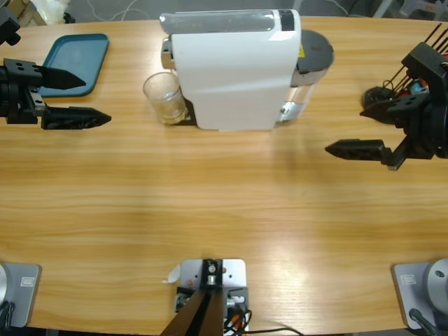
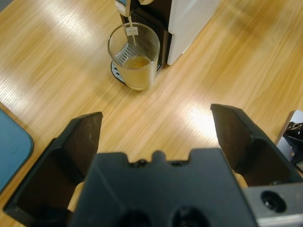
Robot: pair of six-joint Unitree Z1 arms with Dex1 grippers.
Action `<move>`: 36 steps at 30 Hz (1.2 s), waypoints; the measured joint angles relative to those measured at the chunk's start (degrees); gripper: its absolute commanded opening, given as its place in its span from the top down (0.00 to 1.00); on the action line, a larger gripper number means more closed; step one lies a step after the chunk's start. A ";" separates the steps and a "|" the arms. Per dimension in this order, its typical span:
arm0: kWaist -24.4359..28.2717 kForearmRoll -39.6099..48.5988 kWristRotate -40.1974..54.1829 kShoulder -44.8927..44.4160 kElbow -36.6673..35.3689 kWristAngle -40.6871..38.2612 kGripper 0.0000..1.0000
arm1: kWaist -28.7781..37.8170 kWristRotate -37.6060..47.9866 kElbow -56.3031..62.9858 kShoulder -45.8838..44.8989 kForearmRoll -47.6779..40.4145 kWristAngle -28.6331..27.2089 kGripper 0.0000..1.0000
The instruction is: Pour coffee
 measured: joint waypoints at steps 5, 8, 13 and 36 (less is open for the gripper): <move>0.01 -0.01 0.00 0.00 0.00 0.00 0.00 | 0.00 0.00 0.08 0.00 -0.10 0.00 0.00; 0.17 -0.01 0.00 0.00 0.00 0.00 0.00 | 0.00 0.00 0.08 0.00 -0.15 0.00 0.00; 0.25 -0.01 0.00 0.00 0.00 0.00 0.00 | 0.00 0.00 0.12 0.00 -0.15 0.10 0.00; 0.25 -0.01 0.00 -0.01 0.00 0.00 0.00 | 0.00 0.00 1.03 0.00 -1.91 0.12 0.00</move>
